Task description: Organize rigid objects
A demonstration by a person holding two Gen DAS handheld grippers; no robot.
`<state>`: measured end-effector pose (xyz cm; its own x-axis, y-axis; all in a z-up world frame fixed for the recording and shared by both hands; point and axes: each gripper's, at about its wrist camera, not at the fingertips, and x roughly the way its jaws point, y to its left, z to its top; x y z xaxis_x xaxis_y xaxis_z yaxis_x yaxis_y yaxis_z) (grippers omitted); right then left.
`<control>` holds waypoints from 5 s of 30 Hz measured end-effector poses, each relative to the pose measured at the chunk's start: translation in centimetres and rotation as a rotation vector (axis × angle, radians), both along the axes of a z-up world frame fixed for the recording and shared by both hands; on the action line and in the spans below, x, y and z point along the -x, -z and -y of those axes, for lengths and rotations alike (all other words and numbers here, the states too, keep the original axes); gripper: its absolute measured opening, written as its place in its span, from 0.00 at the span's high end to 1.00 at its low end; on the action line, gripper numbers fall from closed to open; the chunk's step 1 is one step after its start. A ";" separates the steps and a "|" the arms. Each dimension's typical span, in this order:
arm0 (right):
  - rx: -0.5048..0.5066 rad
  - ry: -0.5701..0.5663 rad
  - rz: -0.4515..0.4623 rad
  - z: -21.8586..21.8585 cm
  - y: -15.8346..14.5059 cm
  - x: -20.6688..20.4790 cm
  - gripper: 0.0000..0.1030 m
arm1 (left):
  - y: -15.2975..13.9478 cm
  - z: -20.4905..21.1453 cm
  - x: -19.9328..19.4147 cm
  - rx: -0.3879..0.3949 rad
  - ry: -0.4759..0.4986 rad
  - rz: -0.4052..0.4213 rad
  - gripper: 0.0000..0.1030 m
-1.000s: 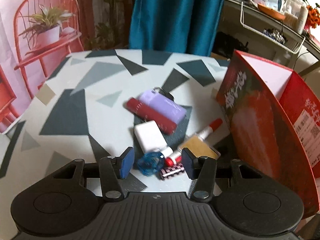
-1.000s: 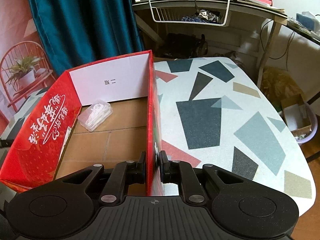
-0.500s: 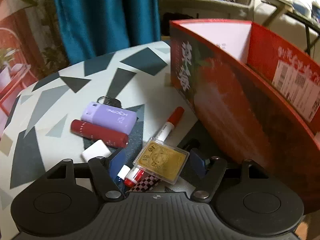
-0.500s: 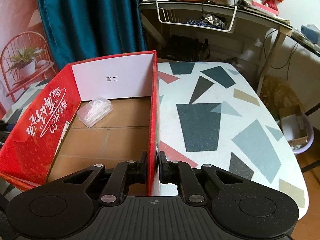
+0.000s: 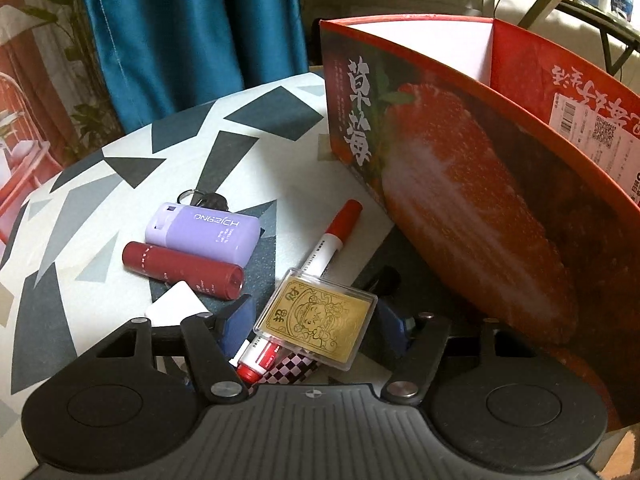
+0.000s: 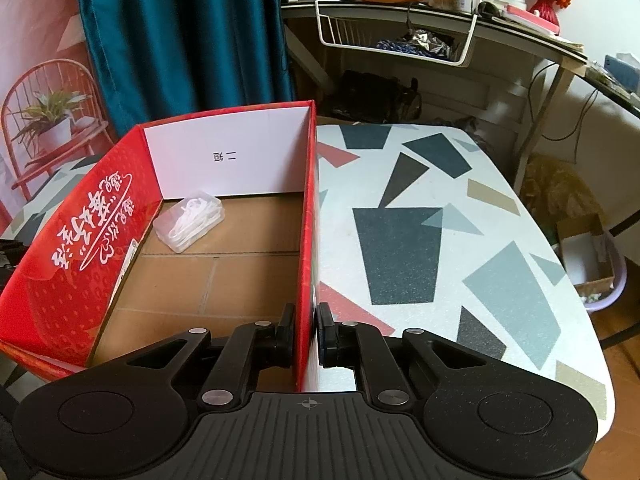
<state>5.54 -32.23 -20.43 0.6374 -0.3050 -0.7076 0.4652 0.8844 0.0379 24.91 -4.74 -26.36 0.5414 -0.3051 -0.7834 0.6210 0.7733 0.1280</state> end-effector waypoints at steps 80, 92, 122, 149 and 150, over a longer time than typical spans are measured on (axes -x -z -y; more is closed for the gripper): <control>0.000 -0.012 0.001 -0.2 0.0 0.0 0.90 | -0.1 -6.5 -2.1 0.184 -0.377 -0.138 0.47; 0.003 -0.015 -0.003 -0.2 0.0 0.0 0.90 | -1.4 -7.5 -1.9 0.240 -0.432 -0.085 0.95; -0.017 -0.022 0.013 0.2 0.1 0.2 0.89 | -4.3 -5.4 -2.9 0.127 -0.392 0.052 0.95; -0.023 -0.022 0.018 0.2 0.2 0.3 0.88 | -1.4 -4.2 -3.2 -0.043 -0.363 0.004 0.95; -0.024 -0.022 0.018 0.2 0.2 0.3 0.88 | -1.8 -4.3 -3.1 -0.034 -0.358 0.011 0.95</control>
